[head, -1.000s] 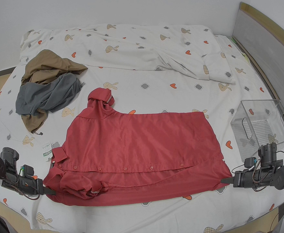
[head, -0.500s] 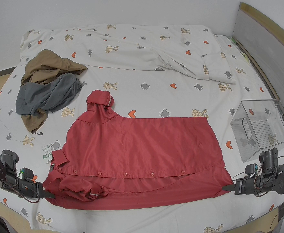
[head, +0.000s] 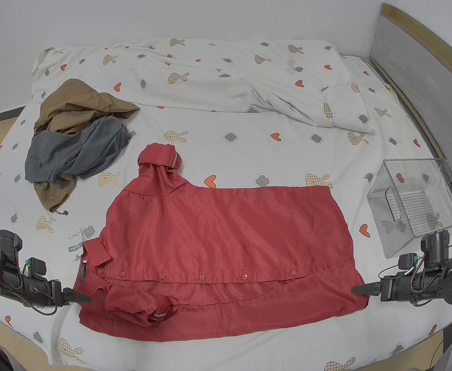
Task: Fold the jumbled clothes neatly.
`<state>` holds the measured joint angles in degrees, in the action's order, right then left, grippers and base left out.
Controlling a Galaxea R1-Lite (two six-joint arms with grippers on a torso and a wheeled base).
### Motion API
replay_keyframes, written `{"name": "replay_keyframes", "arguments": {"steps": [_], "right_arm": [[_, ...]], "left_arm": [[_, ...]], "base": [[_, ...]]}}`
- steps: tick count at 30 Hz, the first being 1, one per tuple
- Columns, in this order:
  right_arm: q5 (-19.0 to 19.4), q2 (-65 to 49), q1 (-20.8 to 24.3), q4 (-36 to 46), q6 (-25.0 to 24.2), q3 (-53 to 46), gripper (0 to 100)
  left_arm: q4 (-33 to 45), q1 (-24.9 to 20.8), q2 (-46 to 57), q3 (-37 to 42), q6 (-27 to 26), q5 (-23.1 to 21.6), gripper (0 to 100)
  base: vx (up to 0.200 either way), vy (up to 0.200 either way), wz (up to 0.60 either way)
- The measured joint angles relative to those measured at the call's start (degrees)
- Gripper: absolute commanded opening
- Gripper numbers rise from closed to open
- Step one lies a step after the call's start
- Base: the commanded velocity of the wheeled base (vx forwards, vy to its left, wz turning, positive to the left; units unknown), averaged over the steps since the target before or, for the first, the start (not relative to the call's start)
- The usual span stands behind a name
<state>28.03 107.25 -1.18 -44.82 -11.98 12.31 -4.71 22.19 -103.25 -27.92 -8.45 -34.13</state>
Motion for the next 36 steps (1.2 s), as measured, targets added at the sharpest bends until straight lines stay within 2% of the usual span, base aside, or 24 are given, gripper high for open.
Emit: {"name": "replay_keyframes", "arguments": {"steps": [5, 9, 15, 23, 36], "right_arm": [[0.0, -3.5, -4.2, 0.2, 3.1, 1.3, 100], [0.4, -4.9, -5.1, 0.3, 3.6, 3.0, 100], [0.5, -4.2, 0.1, 0.2, 3.6, 6.4, 100], [0.2, 2.6, 6.8, 0.2, 3.6, 12.3, 100], [0.3, 6.1, 7.9, 0.2, 3.5, 13.7, 100]], "left_arm": [[2.5, 0.1, 4.4, -2.0, 0.4, -0.2, 100], [7.1, -1.4, 7.2, -5.2, 1.3, -1.1, 100], [10.0, -6.4, 8.1, -9.6, 3.7, -4.0, 100], [8.6, -11.7, 3.5, -12.3, 4.6, -5.5, 100], [7.1, -12.6, -0.4, -12.8, 3.0, -5.2, 100]], "base": [[0.000, 0.000, 0.00], [0.000, 0.000, 0.00], [0.000, 0.000, 0.00], [0.000, 0.000, 0.00], [0.000, 0.000, 0.00]]}}
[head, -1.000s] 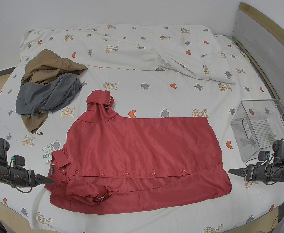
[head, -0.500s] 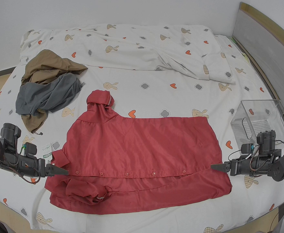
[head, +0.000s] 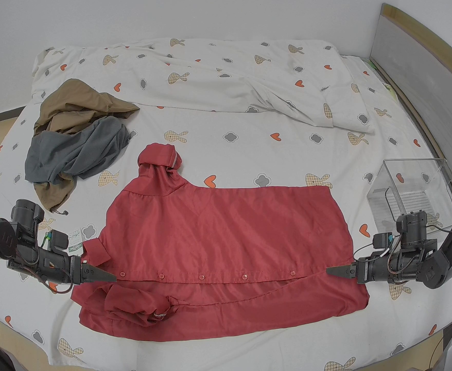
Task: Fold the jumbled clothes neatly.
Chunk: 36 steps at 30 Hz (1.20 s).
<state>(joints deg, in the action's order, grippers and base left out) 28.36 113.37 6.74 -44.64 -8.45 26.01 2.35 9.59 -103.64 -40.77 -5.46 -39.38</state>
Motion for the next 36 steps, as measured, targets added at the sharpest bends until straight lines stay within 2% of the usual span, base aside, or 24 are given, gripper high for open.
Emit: {"name": "replay_keyframes", "arguments": {"steps": [19, 36], "right_arm": [[0.4, 0.5, 0.4, 0.0, 0.0, -0.4, 100], [0.4, 0.5, 0.8, 0.0, 0.0, -0.4, 100]], "left_arm": [[-1.5, -3.0, -4.9, 0.9, -1.8, 0.8, 100], [-4.8, -1.9, -5.8, -1.4, -2.0, 2.1, 100]], "base": [[0.000, 0.000, 0.00], [0.000, 0.000, 0.00]]}}
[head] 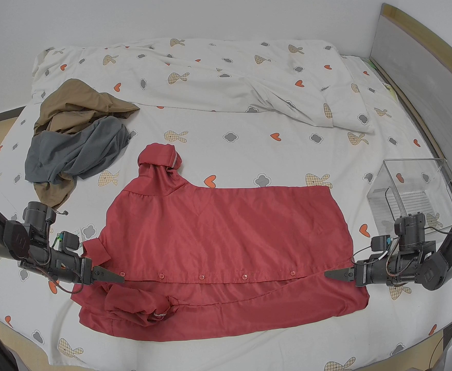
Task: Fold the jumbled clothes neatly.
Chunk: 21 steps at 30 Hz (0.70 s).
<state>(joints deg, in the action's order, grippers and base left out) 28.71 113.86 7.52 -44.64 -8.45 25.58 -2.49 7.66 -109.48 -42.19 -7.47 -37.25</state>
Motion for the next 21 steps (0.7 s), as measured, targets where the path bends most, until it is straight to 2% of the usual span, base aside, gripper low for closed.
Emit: {"name": "replay_keyframes", "arguments": {"steps": [21], "right_arm": [[0.0, 0.0, 0.0, 0.0, 0.0, 0.0, 100]], "left_arm": [[-3.1, 1.2, -4.1, 3.5, -2.5, 0.0, 100]], "base": [[0.000, 0.000, 0.00]]}}
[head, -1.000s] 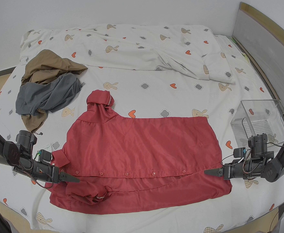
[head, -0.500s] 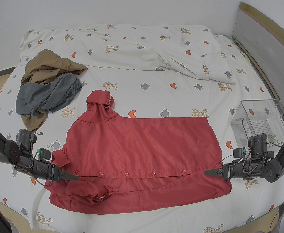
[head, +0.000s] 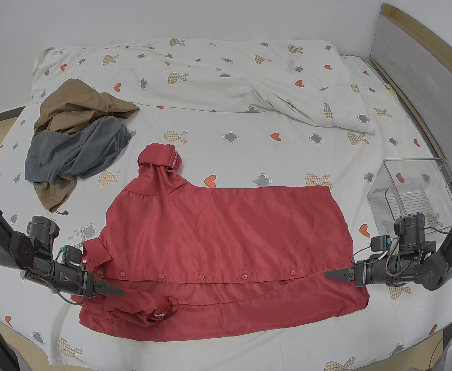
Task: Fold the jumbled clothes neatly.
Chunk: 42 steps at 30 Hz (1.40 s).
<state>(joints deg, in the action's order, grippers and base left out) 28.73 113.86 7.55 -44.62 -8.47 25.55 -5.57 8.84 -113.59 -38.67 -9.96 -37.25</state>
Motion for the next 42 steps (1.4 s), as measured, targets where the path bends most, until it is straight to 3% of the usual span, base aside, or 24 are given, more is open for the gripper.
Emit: {"name": "replay_keyframes", "arguments": {"steps": [13, 36, 37, 42], "right_arm": [[0.0, 0.0, 0.0, 0.0, 0.0, -0.1, 100], [0.0, 0.4, 0.0, -0.1, -0.2, 0.2, 100], [0.0, 0.4, 0.0, -0.1, -0.2, 0.2, 100], [0.0, 0.4, 0.0, -0.1, -0.3, 0.3, 100]], "left_arm": [[-2.9, 4.2, -0.2, -0.6, -0.1, 0.0, 100], [-2.7, 2.6, 0.7, 4.1, -0.2, -4.0, 100], [-2.7, 2.5, 0.3, 3.9, -0.2, -4.0, 0], [-2.7, 1.3, -1.5, 3.2, -0.3, -4.0, 0]], "base": [[0.000, 0.000, 0.00], [0.000, 0.000, 0.00], [0.000, 0.000, 0.00], [0.000, 0.000, 0.00]]}}
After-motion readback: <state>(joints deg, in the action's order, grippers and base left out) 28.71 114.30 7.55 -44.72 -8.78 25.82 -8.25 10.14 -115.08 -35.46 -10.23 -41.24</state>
